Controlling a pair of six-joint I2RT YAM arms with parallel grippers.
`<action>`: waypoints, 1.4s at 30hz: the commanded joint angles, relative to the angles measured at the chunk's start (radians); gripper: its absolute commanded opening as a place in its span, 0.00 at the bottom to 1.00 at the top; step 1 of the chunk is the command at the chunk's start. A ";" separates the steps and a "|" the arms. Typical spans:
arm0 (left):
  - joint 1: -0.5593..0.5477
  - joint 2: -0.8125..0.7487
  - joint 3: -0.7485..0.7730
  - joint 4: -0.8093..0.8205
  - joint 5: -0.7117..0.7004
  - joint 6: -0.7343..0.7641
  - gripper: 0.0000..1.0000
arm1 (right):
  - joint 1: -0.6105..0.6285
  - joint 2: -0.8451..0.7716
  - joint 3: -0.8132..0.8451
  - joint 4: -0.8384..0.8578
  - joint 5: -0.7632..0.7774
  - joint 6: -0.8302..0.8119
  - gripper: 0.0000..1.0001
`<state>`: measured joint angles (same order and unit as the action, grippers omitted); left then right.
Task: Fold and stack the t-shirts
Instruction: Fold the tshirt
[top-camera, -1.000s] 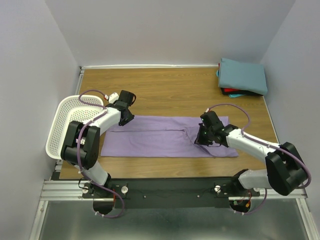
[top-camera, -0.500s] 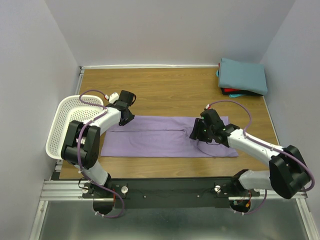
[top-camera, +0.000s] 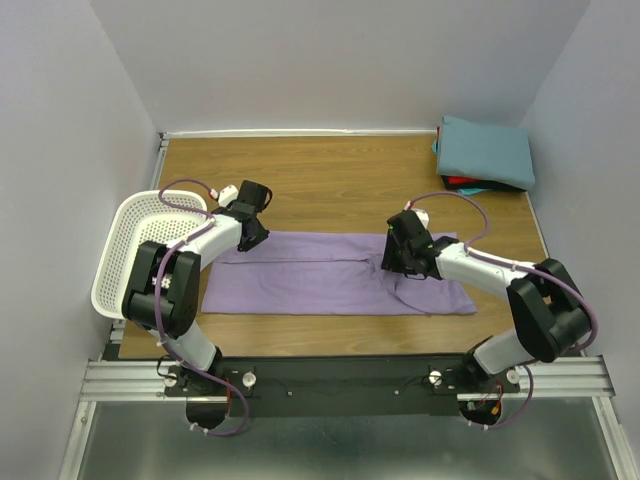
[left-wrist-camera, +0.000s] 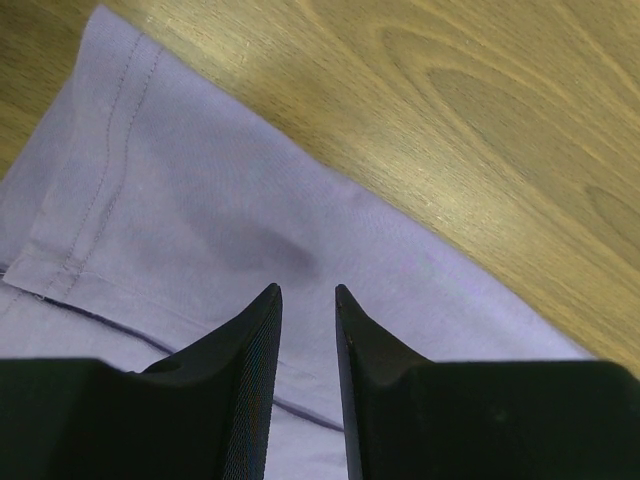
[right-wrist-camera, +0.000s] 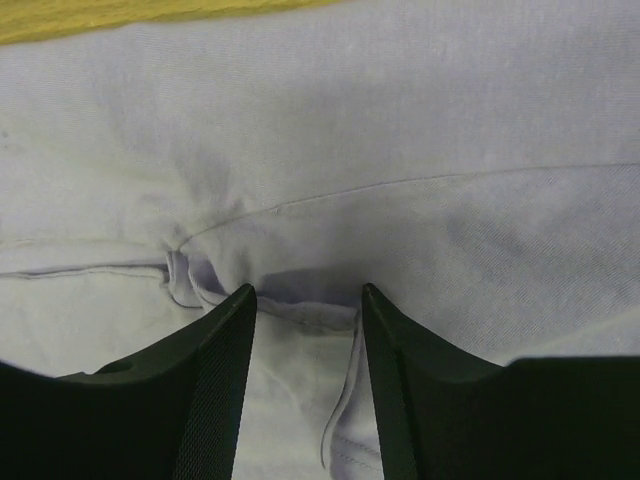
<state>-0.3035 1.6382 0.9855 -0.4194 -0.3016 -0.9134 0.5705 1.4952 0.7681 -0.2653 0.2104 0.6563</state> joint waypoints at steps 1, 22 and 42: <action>-0.003 -0.031 0.013 -0.005 -0.007 0.011 0.36 | 0.006 -0.010 0.017 0.031 0.028 -0.009 0.49; 0.013 -0.060 0.018 -0.061 -0.067 -0.024 0.38 | 0.020 -0.101 -0.067 0.141 -0.408 -0.026 0.21; 0.083 -0.152 -0.057 -0.075 -0.084 -0.007 0.38 | -0.118 -0.030 -0.101 -0.005 0.018 0.089 0.44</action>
<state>-0.2192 1.5234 0.9436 -0.5022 -0.3656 -0.9272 0.5503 1.4200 0.7013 -0.2333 0.1558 0.7090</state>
